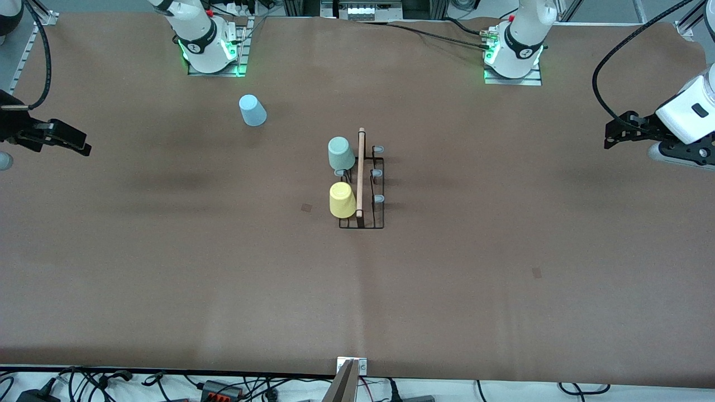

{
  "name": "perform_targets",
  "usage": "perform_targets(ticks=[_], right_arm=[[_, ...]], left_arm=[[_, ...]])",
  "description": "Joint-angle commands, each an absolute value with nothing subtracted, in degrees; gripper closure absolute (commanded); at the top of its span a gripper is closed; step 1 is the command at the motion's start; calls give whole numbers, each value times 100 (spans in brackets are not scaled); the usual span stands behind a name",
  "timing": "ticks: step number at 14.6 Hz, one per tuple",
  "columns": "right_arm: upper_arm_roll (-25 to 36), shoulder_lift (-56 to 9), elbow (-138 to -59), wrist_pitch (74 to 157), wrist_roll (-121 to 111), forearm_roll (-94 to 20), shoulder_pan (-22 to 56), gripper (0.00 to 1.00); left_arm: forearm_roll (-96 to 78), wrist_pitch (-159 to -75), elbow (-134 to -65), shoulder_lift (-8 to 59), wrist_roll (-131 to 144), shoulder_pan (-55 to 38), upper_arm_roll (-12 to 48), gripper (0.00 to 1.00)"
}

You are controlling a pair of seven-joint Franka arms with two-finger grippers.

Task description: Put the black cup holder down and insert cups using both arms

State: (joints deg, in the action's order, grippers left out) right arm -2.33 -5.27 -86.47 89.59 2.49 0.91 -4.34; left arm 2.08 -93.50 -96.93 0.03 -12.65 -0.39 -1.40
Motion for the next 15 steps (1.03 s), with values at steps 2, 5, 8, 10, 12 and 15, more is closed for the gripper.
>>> perform_targets(ticks=[2,5,8,10,12,15], right_arm=[[-45,-475,-8604,8921,89,114,-457,0],[-26,-475,-8604,8938,70,123,-510,0],[-35,-475,-8604,8930,70,97,-510,0],[-35,-475,-8604,8912,79,97,-510,0],[-35,-475,-8605,8912,88,70,-518,0],[-35,-475,-8604,8895,88,70,-545,0]], left_arm=[[167,-9343,-9607,18,-1257,-26,-158,0],[176,-9369,-9606,26,-1230,-26,-149,0],[176,-9369,-9606,35,-1239,-26,-141,0],[176,-9369,-9606,44,-1239,-26,-141,0],[185,-9369,-9606,44,-1248,-26,-132,0],[185,-9369,-9606,44,-1239,-35,-114,0]])
